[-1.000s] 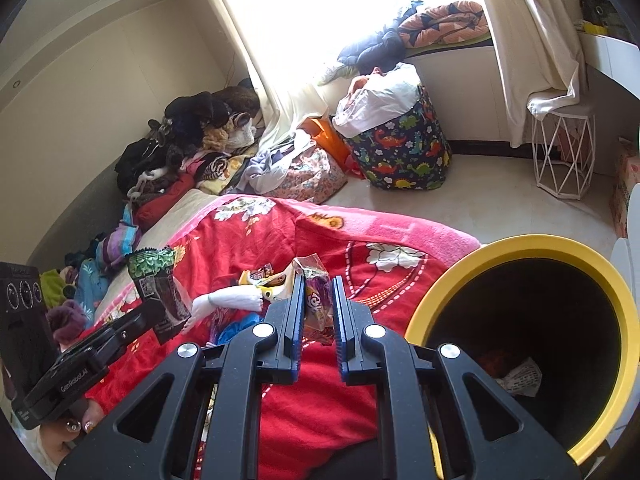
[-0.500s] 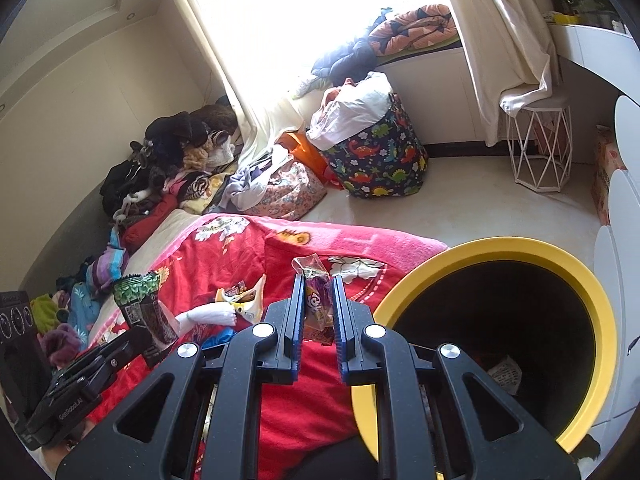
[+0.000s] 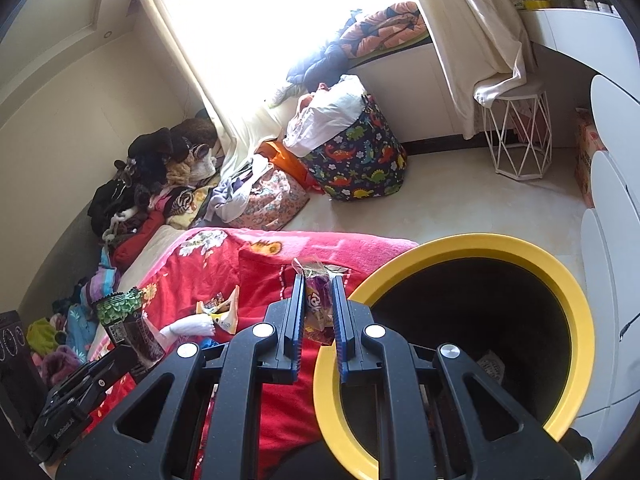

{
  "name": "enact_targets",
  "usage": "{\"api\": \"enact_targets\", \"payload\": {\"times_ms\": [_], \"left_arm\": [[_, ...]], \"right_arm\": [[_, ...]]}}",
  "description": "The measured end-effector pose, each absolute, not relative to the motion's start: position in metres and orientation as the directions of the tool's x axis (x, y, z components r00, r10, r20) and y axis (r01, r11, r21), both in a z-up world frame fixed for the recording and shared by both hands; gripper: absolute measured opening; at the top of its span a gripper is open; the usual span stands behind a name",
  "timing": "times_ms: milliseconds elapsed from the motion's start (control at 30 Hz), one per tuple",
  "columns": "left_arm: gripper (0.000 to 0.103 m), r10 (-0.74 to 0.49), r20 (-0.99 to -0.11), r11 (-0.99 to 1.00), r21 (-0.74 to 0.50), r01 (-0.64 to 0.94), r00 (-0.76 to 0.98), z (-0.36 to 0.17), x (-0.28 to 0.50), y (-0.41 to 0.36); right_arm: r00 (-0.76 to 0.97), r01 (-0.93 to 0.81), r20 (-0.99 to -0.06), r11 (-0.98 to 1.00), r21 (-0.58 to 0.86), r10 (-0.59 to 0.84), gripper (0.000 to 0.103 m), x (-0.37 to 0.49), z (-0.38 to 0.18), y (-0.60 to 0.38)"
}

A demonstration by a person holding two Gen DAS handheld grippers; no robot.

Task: Collect trash
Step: 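Carry the green snack bag and purple wrapper in both tools over the bin, then open both tools to drop the snack bag and wrapper into the bin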

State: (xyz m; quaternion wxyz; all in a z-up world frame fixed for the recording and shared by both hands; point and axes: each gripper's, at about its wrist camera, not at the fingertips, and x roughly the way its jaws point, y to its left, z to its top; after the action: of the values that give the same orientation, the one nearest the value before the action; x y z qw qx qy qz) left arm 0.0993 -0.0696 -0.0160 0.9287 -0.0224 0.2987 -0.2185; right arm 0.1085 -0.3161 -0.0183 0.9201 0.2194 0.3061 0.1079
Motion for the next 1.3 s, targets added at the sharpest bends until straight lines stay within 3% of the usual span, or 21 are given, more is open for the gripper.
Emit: {"api": "enact_targets", "payload": {"times_ms": [1300], "left_arm": [[0.008, -0.501, -0.622, 0.828, -0.142, 0.542, 0.602, -0.051, 0.115, -0.170]], "right_arm": [[0.790, 0.114, -0.586, 0.894, 0.433, 0.183, 0.013, 0.107, -0.057, -0.384]]}}
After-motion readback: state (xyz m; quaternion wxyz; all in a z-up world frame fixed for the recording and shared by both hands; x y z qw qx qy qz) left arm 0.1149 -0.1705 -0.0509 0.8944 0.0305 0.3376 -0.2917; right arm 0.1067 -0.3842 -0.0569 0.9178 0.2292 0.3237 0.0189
